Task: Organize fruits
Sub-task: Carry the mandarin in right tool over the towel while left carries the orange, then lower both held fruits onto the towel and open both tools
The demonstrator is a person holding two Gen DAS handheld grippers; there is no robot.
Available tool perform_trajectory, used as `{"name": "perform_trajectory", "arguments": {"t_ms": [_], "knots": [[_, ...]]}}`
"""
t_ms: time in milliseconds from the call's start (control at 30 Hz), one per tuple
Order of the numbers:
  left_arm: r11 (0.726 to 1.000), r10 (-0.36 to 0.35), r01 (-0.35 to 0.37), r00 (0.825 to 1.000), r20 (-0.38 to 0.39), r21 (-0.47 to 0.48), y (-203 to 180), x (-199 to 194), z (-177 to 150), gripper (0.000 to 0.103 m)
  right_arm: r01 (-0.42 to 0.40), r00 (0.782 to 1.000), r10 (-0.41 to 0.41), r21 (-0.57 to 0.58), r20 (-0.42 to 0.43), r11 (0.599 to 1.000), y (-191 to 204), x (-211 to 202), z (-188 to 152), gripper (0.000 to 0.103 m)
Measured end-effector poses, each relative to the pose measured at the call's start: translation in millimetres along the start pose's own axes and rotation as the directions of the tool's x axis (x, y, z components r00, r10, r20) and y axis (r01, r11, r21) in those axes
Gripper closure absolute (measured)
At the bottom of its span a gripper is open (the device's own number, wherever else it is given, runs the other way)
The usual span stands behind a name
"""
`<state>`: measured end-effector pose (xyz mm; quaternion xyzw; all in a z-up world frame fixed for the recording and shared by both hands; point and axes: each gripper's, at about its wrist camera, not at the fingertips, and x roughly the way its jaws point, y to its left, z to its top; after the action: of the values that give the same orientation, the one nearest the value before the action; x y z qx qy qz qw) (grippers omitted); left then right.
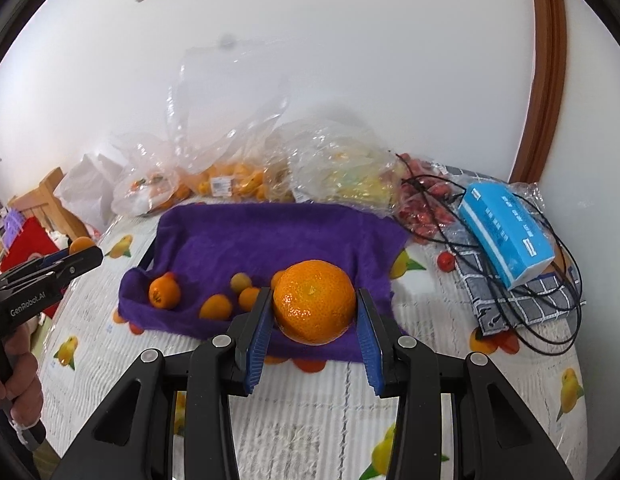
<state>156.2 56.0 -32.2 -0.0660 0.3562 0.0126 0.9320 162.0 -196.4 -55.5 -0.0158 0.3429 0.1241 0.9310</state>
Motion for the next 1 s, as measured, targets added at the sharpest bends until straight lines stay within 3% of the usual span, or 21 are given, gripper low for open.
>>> {"name": "perform_trajectory", "arguments": {"t_ms": [567,1000], "knots": [[0.999,-0.023,0.022,0.999,-0.028,-0.039,17,57,26,0.065,-0.007,1.0,0.007,0.044,-0.017,0.999,-15,66,23,0.062],[0.997,-0.077,0.078,0.994,-0.083,0.008,-7,106,29,0.065,0.002,0.998,0.002,0.076,-0.058,0.997,-32,119,23,0.062]]}}
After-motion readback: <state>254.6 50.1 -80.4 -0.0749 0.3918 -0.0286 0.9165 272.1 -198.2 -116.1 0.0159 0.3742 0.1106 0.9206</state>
